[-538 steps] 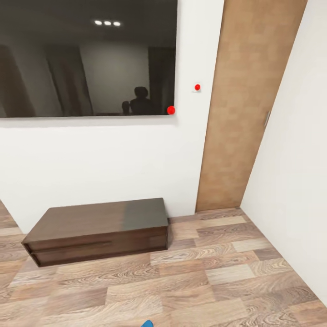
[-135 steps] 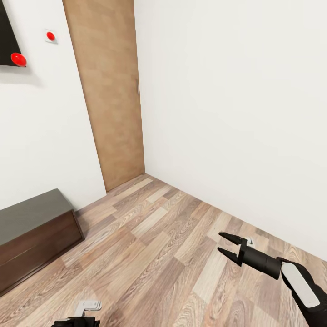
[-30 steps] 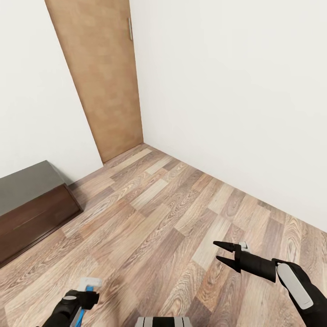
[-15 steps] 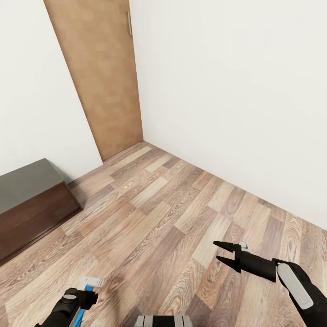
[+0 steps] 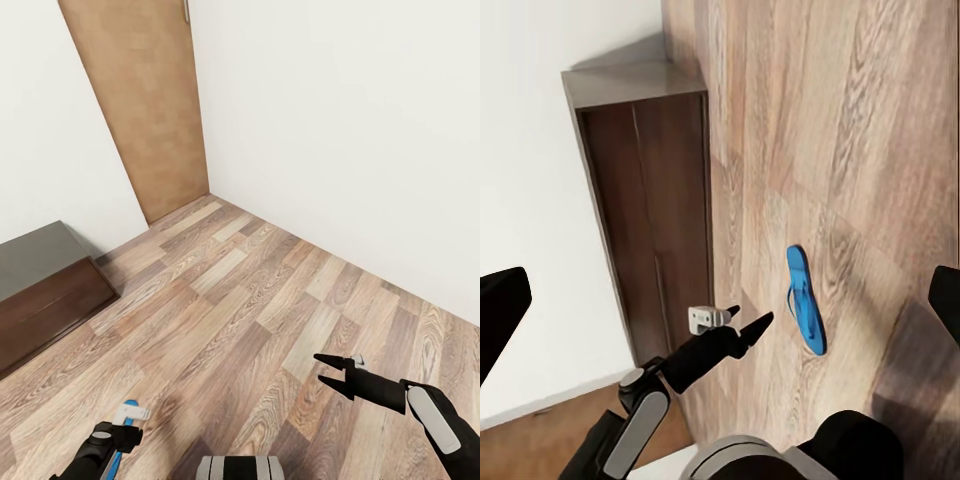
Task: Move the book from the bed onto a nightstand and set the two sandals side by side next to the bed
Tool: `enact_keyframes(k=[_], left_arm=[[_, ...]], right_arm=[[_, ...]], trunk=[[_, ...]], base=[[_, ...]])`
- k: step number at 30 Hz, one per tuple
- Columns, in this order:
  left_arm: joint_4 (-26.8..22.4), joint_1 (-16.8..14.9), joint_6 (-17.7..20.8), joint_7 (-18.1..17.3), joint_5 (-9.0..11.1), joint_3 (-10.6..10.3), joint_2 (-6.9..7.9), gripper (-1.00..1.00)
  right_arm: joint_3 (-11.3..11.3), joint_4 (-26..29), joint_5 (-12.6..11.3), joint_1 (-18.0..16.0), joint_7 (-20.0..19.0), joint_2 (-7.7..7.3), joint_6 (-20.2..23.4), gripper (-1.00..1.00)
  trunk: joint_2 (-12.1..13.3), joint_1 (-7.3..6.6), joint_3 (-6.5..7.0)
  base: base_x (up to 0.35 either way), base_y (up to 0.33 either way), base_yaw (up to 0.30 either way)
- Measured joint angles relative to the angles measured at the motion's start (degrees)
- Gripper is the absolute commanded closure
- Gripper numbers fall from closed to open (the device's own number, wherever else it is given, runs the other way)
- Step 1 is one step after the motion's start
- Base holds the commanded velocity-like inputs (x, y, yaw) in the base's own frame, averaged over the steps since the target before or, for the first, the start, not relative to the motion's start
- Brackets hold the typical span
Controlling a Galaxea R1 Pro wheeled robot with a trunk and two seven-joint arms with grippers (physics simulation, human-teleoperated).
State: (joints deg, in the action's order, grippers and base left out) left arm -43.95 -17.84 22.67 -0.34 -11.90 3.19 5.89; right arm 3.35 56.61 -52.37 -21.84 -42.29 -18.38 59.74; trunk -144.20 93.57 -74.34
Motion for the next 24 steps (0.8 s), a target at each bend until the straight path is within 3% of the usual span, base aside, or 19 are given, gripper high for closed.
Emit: enact_keyframes(k=[4, 9, 12, 20, 24], left_arm=[[-0.27, 0.00, 0.00, 0.03, 0.02, 0.07, 0.51, -1.00], [-0.51, 0.00, 0.06, -0.15, 0.43, 0.18, 3.82, -1.00], [-0.62, 0.00, 0.08, -0.24, 0.71, 0.20, 4.92, -1.00], [-0.61, 0.00, 0.15, -0.24, 0.81, 0.13, 4.92, -1.00], [-0.60, 0.00, 0.17, -0.22, 0.82, 0.10, 4.80, -1.00]], right_arm=[[0.02, 0.00, -0.04, 0.02, 0.00, 0.00, 0.01, -1.00], [0.07, 0.00, -0.04, 0.00, -0.04, 0.00, 0.01, -1.00], [0.07, 0.00, -0.04, 0.00, -0.07, 0.00, 0.01, -1.00], [0.09, 0.00, -0.11, 0.01, -0.08, -0.08, 0.01, -1.00], [0.08, 0.00, -0.08, 0.01, -0.09, -0.09, 0.00, -1.00]], trunk=[[0.00, 0.00, -0.01], [0.00, 0.00, -0.01], [0.00, 0.00, -0.01], [0.00, 0.00, -0.01], [-0.05, 0.10, -0.89]], base=[[0.000, 0.000, 0.000], [0.000, 0.000, 0.000], [0.000, 0.000, 0.000], [0.000, 0.000, 0.000], [0.000, 0.000, 0.000]])
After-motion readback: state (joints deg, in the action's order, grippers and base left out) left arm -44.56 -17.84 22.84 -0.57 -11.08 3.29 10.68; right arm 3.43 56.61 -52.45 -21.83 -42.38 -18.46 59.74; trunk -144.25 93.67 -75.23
